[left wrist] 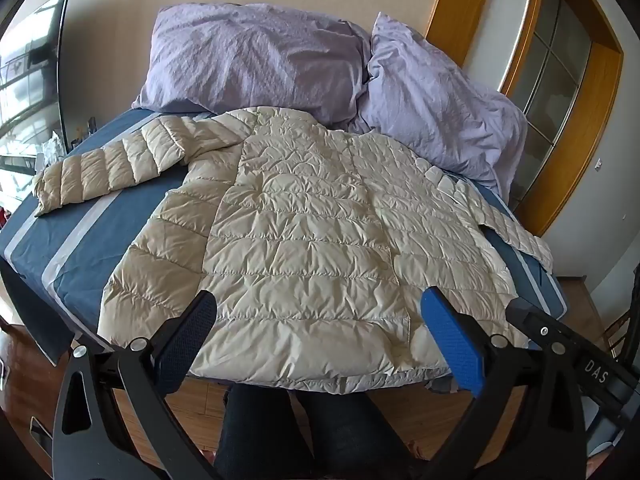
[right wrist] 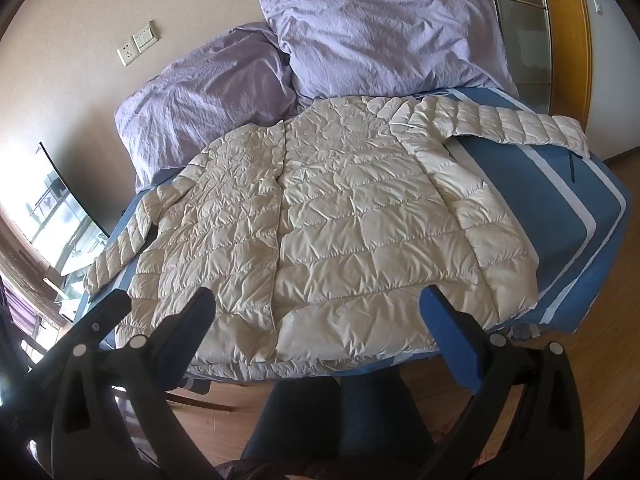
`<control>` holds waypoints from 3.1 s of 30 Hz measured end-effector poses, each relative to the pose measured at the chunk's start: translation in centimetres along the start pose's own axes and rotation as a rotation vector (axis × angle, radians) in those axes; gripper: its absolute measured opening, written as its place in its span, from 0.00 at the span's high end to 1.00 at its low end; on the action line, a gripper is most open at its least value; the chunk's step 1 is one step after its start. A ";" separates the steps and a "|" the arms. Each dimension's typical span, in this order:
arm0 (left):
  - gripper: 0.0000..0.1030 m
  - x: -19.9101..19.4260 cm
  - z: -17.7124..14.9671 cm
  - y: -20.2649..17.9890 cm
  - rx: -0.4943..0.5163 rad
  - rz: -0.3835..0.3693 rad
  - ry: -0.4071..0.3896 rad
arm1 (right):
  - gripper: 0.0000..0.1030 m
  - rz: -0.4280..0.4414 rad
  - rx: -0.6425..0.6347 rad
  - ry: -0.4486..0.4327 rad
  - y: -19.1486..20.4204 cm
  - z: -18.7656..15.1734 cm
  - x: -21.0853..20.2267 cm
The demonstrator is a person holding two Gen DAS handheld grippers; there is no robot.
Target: Fold large clothes
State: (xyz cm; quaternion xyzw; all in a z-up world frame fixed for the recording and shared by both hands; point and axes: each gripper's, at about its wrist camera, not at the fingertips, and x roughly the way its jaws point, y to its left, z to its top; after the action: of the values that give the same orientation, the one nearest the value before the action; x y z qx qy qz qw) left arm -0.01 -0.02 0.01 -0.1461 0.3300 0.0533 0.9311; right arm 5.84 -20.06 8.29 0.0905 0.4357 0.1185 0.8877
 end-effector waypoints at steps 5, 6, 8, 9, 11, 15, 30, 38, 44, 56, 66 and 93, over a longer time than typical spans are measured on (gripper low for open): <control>0.01 0.0 0.0 0.0 0.000 0.001 0.000 | 0.02 0.000 -0.001 0.001 0.0 0.0 0.1; 0.01 0.0 0.0 0.0 0.000 0.000 0.000 | 0.02 -0.001 -0.001 0.002 -0.1 0.0 0.1; 0.01 0.0 0.0 0.0 0.001 0.001 0.001 | 0.02 -0.002 -0.001 -0.002 0.0 0.0 0.0; 0.01 0.0 0.0 0.0 0.001 0.000 0.002 | 0.02 -0.002 -0.001 -0.001 0.0 0.0 0.1; 0.01 0.0 0.0 0.0 0.000 0.000 0.002 | 0.02 -0.002 -0.001 0.000 0.0 0.0 0.1; 0.01 0.0 0.0 0.0 -0.001 0.001 0.002 | 0.02 -0.002 -0.002 0.000 -0.1 0.0 0.1; 0.01 0.0 0.0 0.0 0.000 0.001 0.004 | 0.02 -0.004 -0.001 0.002 -0.1 0.0 0.2; 0.01 -0.2 -0.1 0.0 0.000 0.001 0.005 | 0.02 -0.004 -0.002 0.002 -0.1 0.0 0.2; 0.01 -0.7 -0.3 0.1 0.000 0.000 0.003 | 0.02 -0.004 -0.001 0.003 -0.1 0.1 0.2; 0.01 0.0 -0.1 0.0 0.001 0.002 0.010 | 0.02 -0.004 -0.002 0.004 -0.1 0.1 0.2; 0.01 -0.1 -0.1 0.0 0.002 0.003 0.011 | 0.02 -0.004 -0.001 0.005 -0.1 0.1 0.2; 0.01 1.0 -0.5 -0.1 0.003 0.007 0.020 | 0.02 -0.011 0.005 0.008 -0.8 0.2 0.9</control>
State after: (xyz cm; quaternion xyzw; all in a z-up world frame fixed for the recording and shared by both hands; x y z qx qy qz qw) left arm 0.51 -0.26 -0.96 -0.1441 0.3398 0.0548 0.9278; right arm 6.63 -20.61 7.45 0.0898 0.4399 0.1131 0.8863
